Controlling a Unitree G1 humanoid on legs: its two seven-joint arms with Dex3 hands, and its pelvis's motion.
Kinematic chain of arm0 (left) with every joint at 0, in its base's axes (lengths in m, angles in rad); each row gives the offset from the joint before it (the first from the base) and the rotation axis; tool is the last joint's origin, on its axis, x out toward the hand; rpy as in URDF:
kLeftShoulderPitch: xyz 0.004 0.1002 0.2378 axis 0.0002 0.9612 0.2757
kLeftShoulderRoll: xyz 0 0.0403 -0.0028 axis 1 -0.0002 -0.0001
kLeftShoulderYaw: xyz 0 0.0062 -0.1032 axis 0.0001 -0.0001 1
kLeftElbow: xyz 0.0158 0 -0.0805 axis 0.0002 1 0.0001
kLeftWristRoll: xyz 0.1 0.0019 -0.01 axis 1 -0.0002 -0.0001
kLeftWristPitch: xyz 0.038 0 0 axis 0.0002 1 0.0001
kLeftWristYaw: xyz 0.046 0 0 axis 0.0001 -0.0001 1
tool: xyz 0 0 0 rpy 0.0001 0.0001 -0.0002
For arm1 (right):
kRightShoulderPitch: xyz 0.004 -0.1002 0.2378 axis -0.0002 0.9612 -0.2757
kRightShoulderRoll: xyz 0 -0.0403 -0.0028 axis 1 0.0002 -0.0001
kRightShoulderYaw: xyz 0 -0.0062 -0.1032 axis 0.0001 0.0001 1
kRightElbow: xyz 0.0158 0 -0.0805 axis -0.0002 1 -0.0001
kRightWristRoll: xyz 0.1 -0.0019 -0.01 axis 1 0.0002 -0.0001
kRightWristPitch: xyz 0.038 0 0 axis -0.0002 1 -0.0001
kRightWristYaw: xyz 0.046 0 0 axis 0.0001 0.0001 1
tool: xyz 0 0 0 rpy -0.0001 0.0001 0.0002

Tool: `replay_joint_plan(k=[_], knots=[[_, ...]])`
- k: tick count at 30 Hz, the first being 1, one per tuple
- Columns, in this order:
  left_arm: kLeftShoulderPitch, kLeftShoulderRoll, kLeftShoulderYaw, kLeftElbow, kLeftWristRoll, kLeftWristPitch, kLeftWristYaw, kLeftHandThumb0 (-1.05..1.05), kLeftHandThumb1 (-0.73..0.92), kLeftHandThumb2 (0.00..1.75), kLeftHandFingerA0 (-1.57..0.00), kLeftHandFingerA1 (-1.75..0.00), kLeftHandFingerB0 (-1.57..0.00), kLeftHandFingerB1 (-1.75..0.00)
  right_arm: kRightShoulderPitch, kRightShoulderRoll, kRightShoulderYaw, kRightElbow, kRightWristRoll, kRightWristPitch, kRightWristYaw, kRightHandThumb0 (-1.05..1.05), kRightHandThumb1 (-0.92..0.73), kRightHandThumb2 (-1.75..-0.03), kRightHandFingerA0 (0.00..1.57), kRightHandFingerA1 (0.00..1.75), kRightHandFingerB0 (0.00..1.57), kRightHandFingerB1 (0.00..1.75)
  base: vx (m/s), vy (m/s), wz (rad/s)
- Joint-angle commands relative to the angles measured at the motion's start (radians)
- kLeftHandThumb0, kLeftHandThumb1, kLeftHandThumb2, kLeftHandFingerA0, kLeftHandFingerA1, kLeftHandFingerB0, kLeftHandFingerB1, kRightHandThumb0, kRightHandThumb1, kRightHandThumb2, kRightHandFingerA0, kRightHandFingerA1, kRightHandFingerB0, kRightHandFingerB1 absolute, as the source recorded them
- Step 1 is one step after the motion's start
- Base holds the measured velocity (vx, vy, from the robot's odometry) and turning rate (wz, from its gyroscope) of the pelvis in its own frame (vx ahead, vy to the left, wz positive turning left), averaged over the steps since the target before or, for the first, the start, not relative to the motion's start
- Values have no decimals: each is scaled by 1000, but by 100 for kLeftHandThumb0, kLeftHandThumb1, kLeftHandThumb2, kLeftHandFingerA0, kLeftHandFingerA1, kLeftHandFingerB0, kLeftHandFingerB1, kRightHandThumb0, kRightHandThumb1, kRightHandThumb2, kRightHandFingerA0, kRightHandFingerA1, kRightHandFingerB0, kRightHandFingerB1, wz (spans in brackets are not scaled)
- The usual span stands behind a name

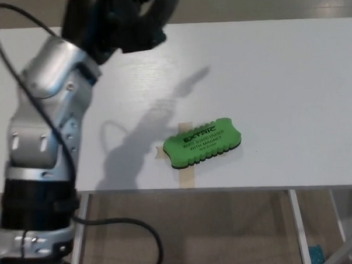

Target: Use the left hand to press on the green eraser and wipe the desk from center to the left and then back to center.

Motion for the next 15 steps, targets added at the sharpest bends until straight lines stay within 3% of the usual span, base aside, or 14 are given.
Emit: replay_joint_plan(k=[1,3,4,6,7,10,11,15], knots=[[393,280,206,-748,-734,236,-254,-64,42,72,-12,-40,-4,-32,52,-14,-5,11,6,5,16,-44,-76,-64,69,44,64,41,0,0,0],[414,289,213,-760,-742,229,-253,-64,42,72,-12,-40,-4,-32,53,-13,-6,10,8,7,16,-44,-76,-64,69,44,64,41,0,0,0],[481,280,236,-768,-745,203,-288,-48,45,66,-19,-39,-7,-36,55,-11,-7,6,12,9,21,-43,-76,-64,69,44,63,40,0,0,0],[586,269,273,-782,-752,163,-339,-48,45,66,-19,-39,-7,-36,57,-9,-8,0,18,13,27,-43,-76,-64,69,44,63,40,0,0,0],[752,256,351,-777,-769,159,-409,-29,45,90,-35,-56,-9,-47,68,-12,-15,-3,28,-1,38,-44,-74,-63,68,43,59,39,0,0,0],[920,252,440,-743,-775,170,-491,-27,48,92,-47,-60,-13,-48,74,-23,-22,-19,28,-6,34,-43,-74,-63,68,43,56,38,0,0,0],[985,246,472,-721,-764,177,-519,-32,68,60,-66,-43,-32,-33,71,-35,-25,-23,24,-7,28,-43,-74,-63,68,43,53,37,0,0,0],[1140,230,523,-662,-734,182,-590,-30,68,60,-71,-44,-39,-34,54,-60,-36,-34,19,4,16,-44,-74,-64,67,42,51,36,0,0,0]])
